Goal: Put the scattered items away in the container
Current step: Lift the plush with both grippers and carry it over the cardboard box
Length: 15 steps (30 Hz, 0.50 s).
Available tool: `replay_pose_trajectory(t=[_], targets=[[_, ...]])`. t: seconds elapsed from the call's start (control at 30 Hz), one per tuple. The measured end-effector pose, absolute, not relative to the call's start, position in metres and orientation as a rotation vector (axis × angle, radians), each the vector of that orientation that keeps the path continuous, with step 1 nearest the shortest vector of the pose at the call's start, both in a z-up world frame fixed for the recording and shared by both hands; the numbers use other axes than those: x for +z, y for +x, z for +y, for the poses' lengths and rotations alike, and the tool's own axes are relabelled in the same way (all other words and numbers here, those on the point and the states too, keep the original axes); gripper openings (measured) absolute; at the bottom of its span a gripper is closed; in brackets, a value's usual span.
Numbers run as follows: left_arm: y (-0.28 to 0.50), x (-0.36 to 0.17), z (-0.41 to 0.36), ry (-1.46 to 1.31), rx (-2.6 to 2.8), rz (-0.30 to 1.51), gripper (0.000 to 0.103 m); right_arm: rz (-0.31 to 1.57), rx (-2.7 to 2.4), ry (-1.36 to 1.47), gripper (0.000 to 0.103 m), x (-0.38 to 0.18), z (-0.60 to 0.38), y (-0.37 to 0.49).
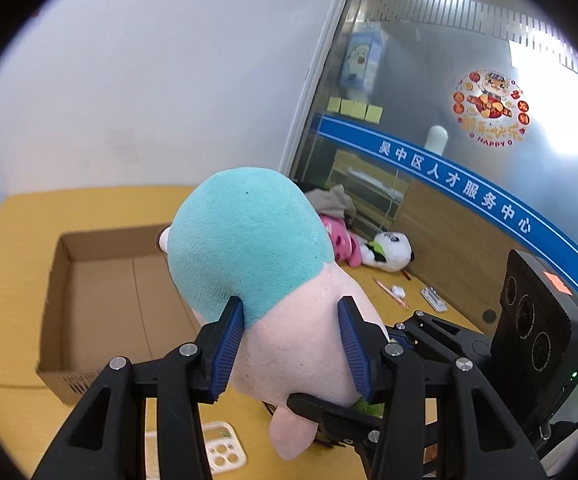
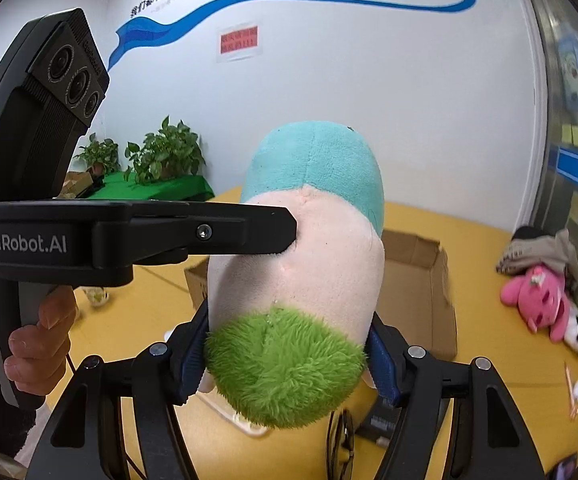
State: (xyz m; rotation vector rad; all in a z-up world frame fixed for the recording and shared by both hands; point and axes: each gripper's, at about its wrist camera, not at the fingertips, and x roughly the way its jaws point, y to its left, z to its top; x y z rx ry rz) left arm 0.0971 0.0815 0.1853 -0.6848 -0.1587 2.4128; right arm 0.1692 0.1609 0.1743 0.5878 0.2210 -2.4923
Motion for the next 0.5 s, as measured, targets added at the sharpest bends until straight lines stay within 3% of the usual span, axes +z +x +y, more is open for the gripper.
replay_pose_trajectory(t=[0.5], targets=[[0.035,0.239,0.038,-0.57,2.512,-0.091,0.047,0.249,-2.452,0.431,0.072,0.235,0.106,0.099]])
